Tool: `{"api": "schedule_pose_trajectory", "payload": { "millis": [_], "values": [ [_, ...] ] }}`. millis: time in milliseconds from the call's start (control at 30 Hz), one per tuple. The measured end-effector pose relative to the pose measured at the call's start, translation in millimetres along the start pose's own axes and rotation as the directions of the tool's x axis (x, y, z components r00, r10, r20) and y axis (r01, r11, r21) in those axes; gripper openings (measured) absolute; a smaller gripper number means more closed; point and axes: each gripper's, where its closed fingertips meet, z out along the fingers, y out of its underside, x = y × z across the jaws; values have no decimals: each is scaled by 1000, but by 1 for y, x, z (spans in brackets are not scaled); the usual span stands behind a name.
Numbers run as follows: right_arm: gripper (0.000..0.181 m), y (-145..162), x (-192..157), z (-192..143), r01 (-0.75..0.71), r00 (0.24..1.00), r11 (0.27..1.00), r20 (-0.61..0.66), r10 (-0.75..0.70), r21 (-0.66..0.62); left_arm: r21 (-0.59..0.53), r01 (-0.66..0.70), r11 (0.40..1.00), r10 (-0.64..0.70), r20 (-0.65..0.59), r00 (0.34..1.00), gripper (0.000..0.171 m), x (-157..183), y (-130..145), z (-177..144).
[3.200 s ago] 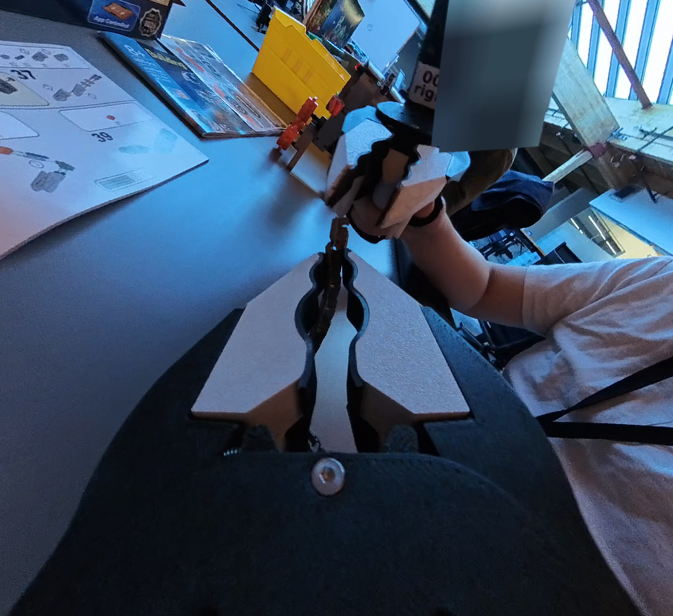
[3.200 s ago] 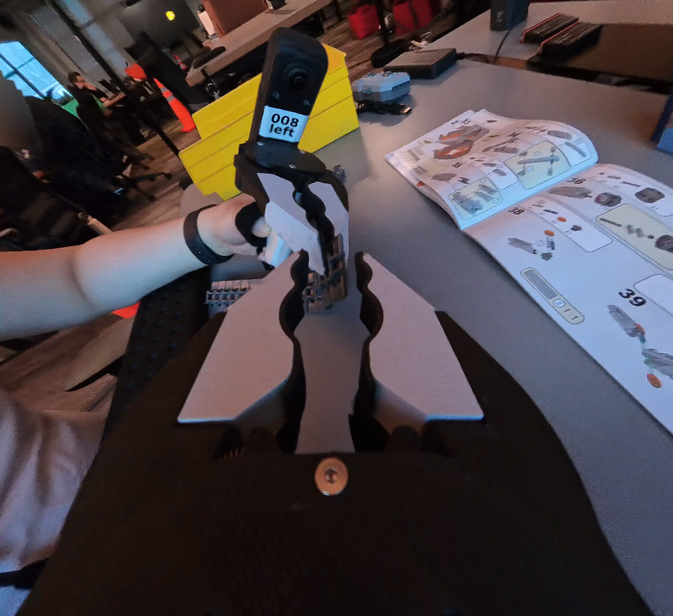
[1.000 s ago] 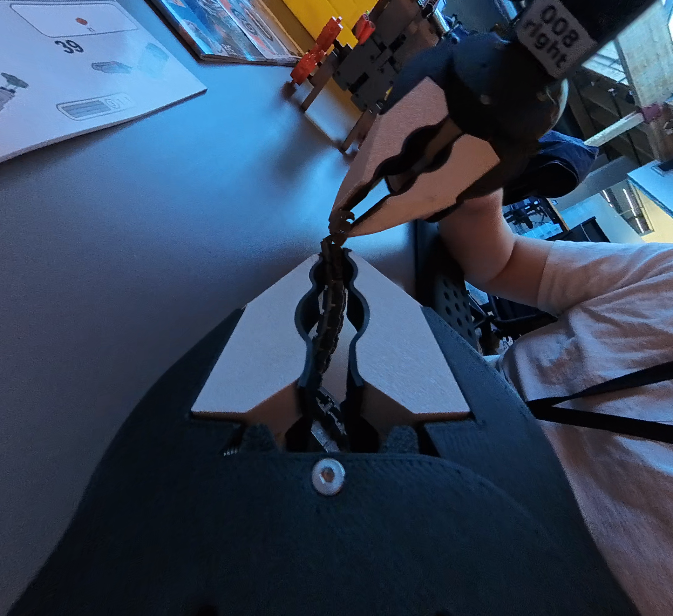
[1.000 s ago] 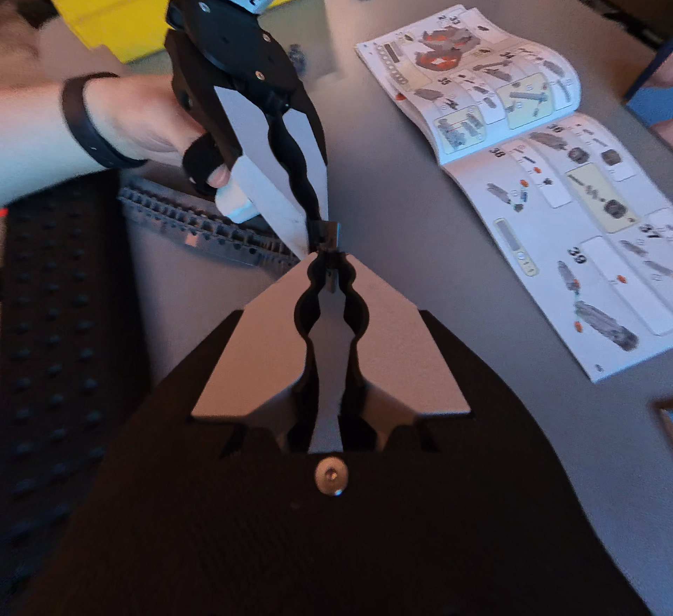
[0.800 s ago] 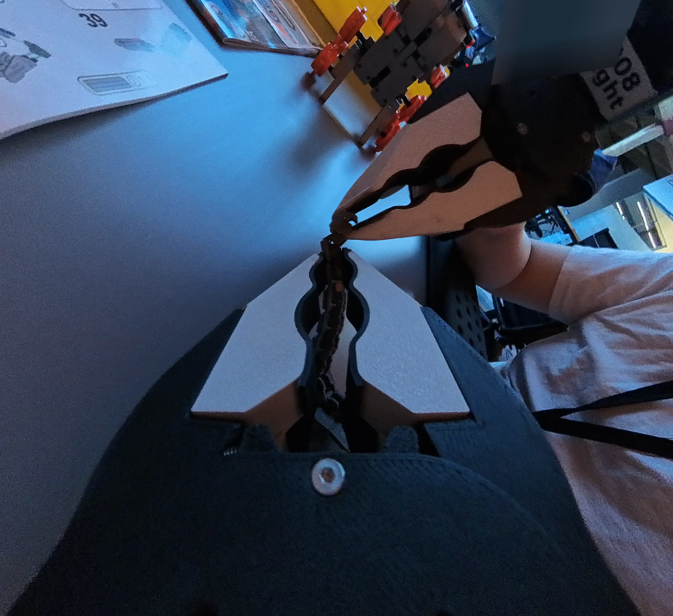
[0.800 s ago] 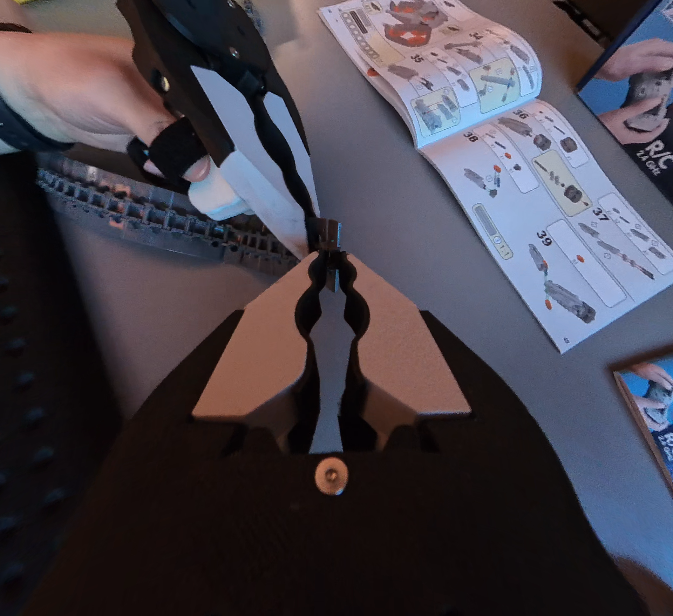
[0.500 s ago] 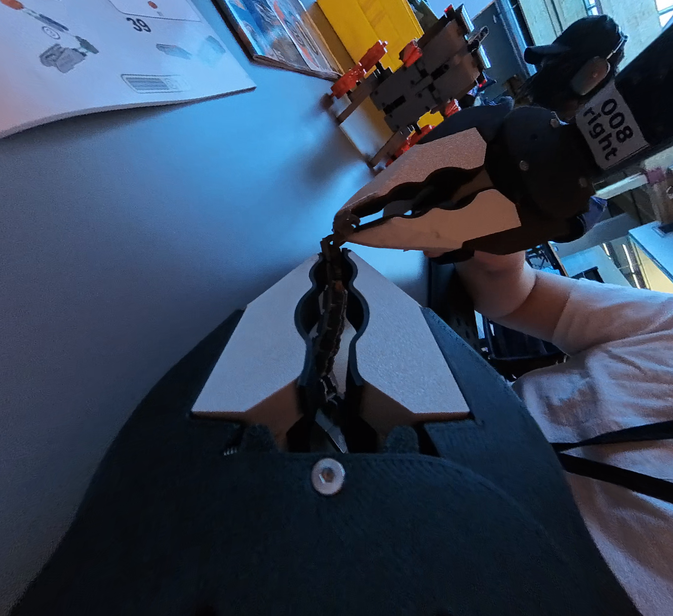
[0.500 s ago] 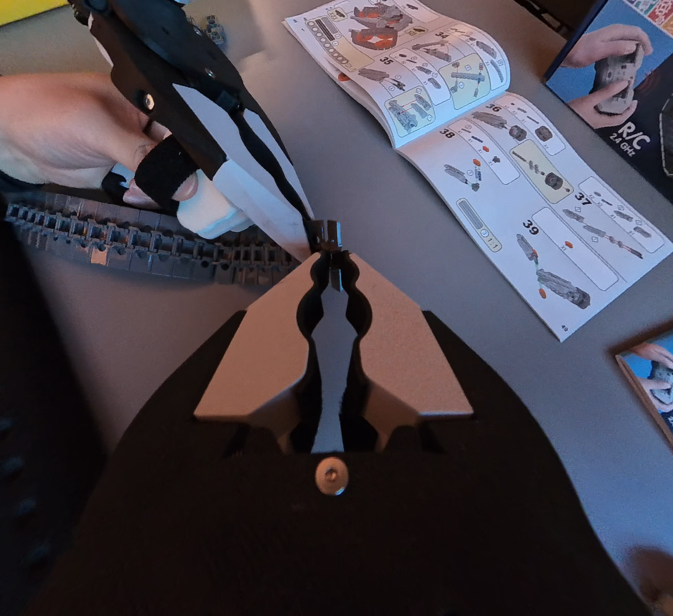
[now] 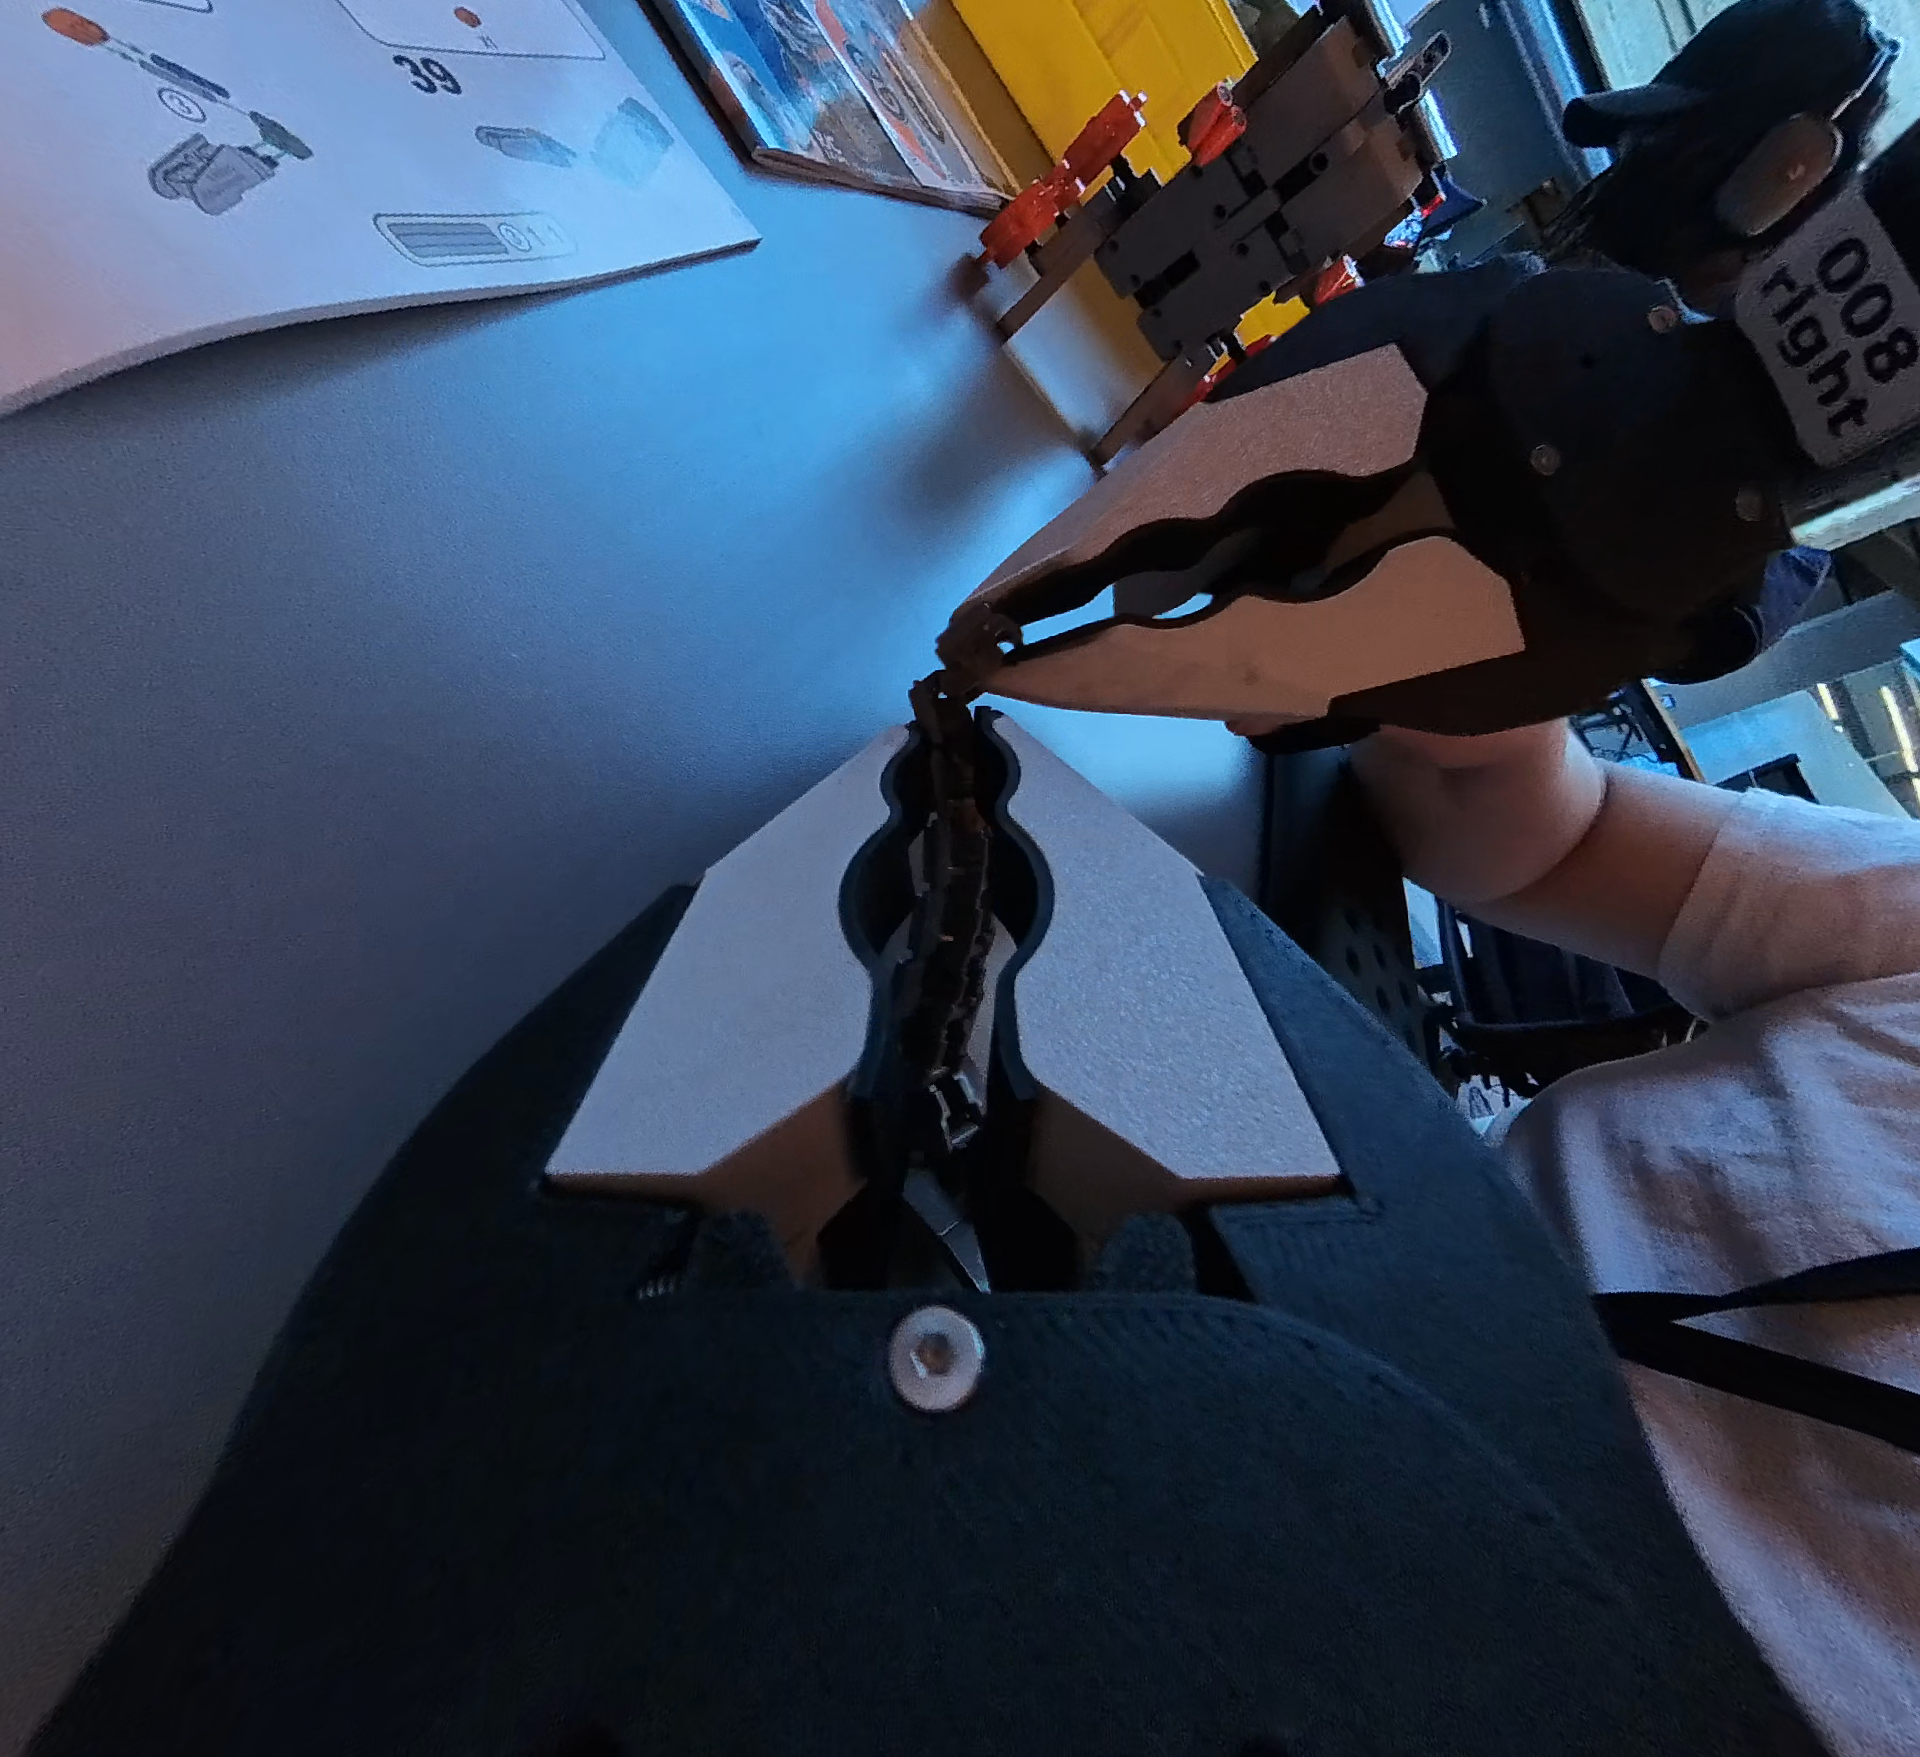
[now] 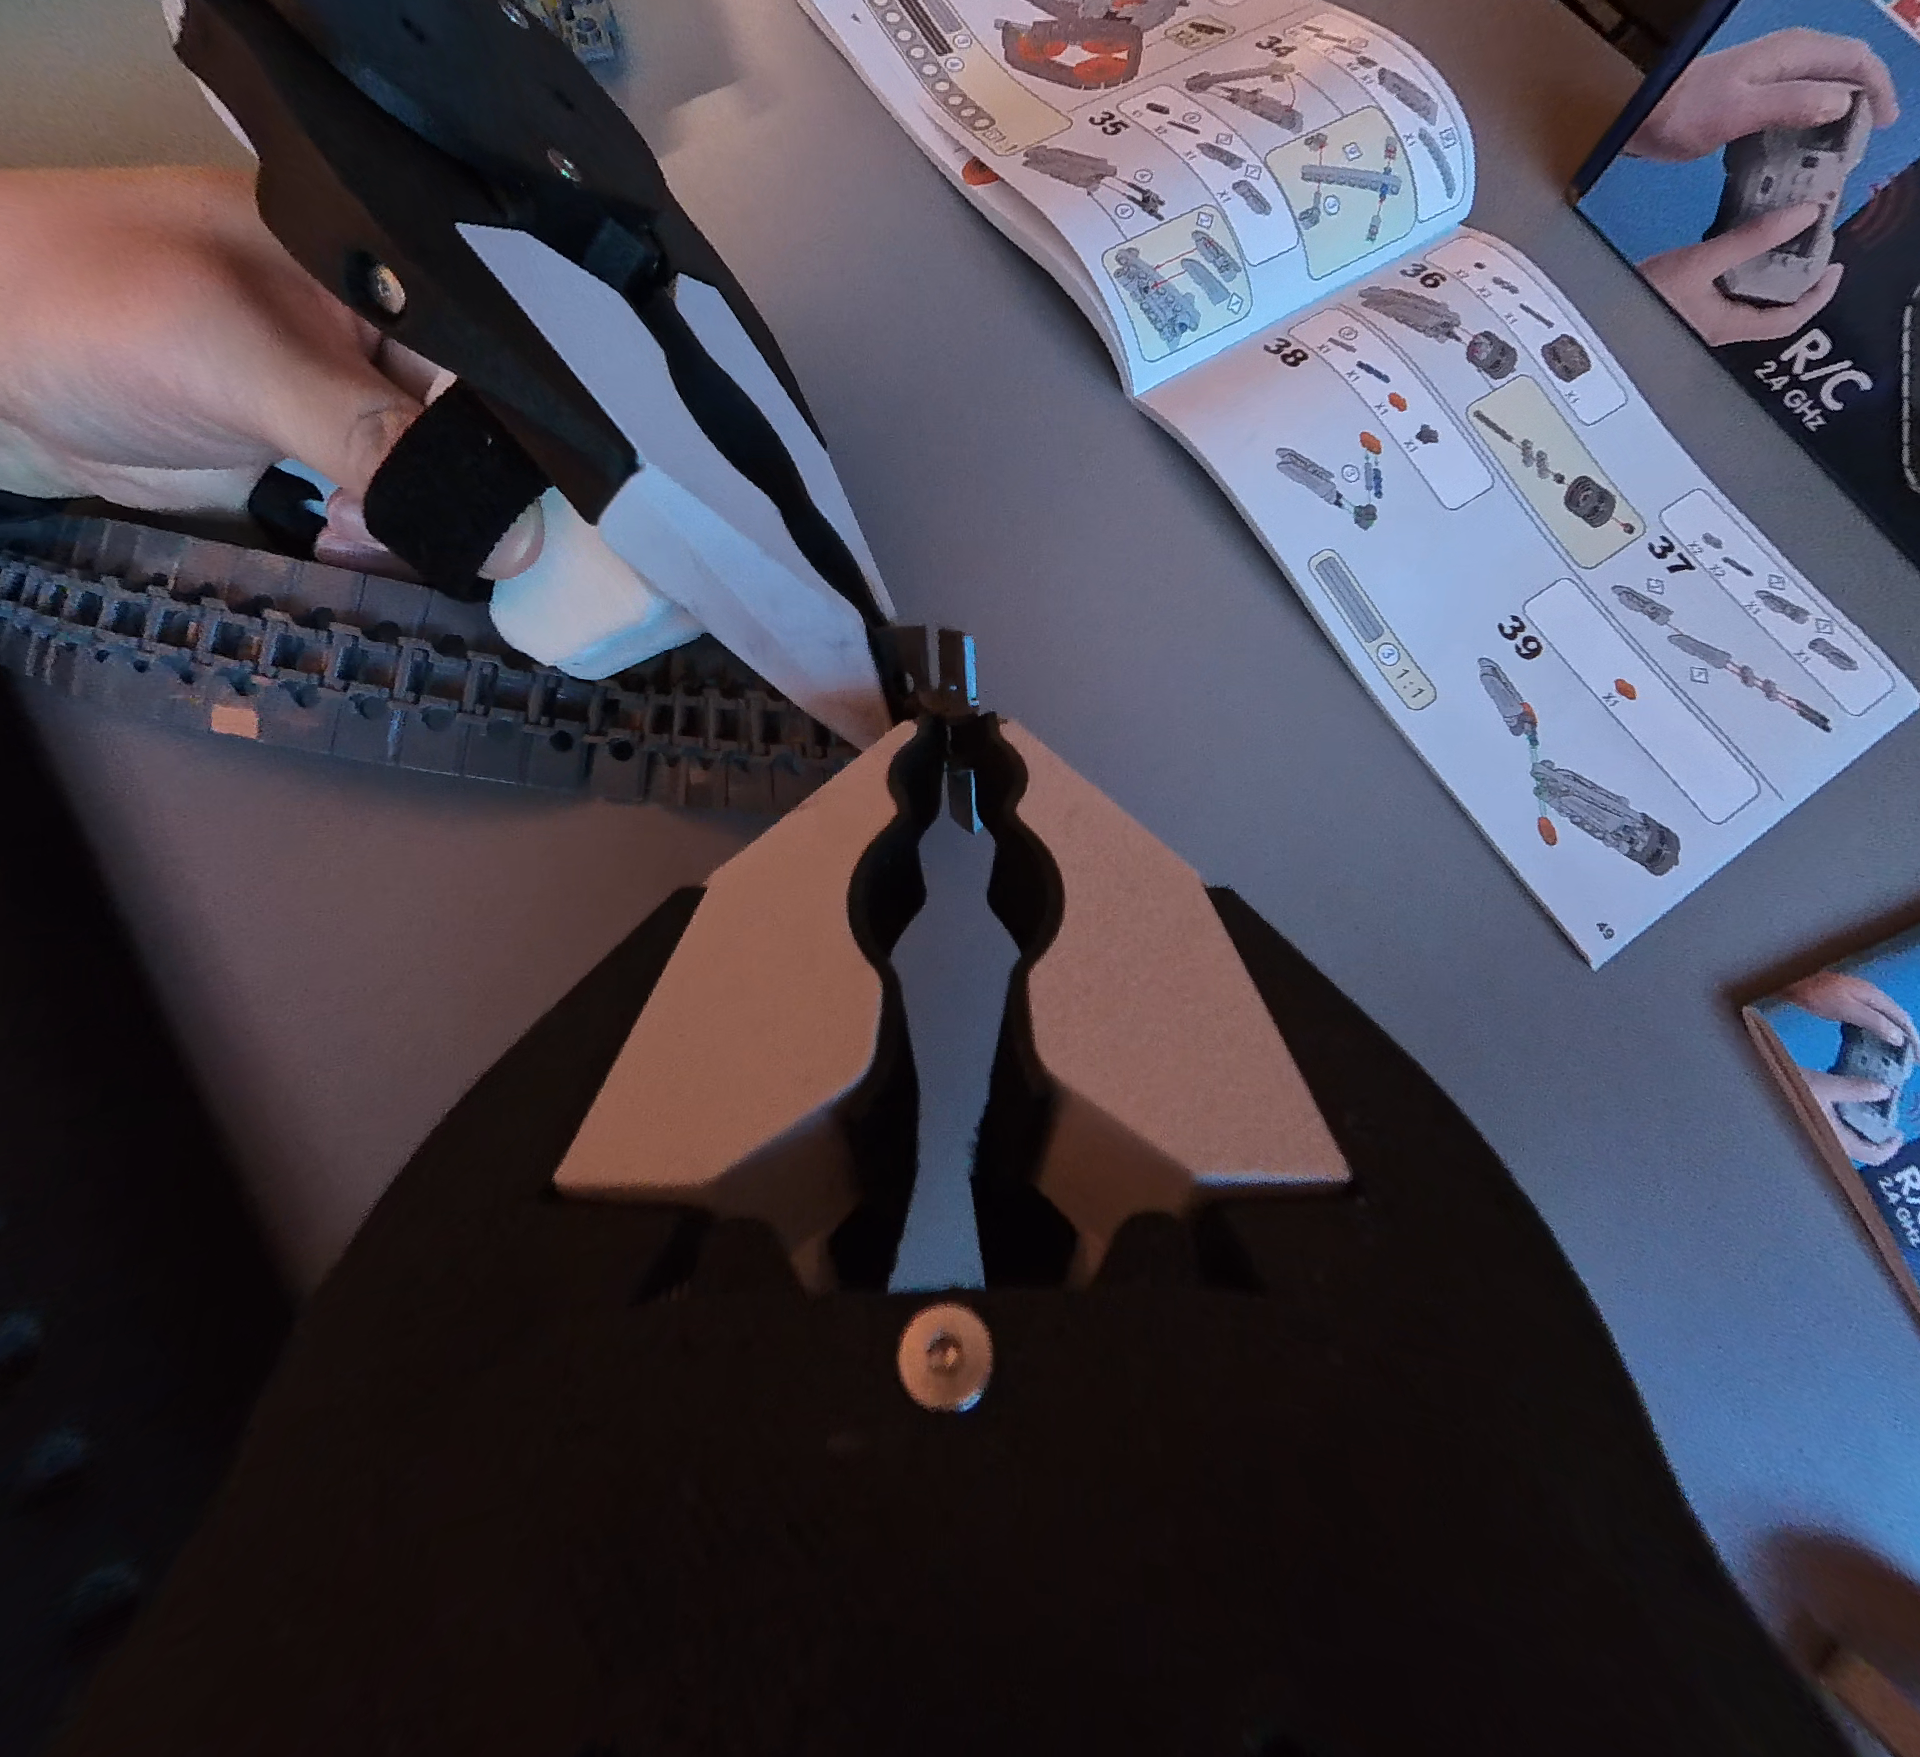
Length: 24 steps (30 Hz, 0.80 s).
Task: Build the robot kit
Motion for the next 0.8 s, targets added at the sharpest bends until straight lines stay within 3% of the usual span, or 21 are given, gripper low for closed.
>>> {"api": "schedule_pose_trajectory", "payload": {
  "millis": [467, 533, 633, 800],
  "values": [
    [3, 6, -1, 4, 8, 1000, 999, 3, -8, -35, -34, -45, 998, 47, 46, 998, 6, -2, 5, 4],
    [4, 18, -2, 10, 18, 1000, 996, 5, -17, -91, -93, -77, 993, 86, 106, 991, 6, -7, 12, 8],
    [3, 8, 5, 9, -1, 1000, 1000, -30, 1, -28, -14, 3, 1000, -2, 63, 998, 6, -8, 0, 5],
    [5, -7, 10, 5, -191, 978, 979, 92, 185, 65, 52, 91, 994, -89, -40, 995, 7, -6, -13, -1]
  ]
}}
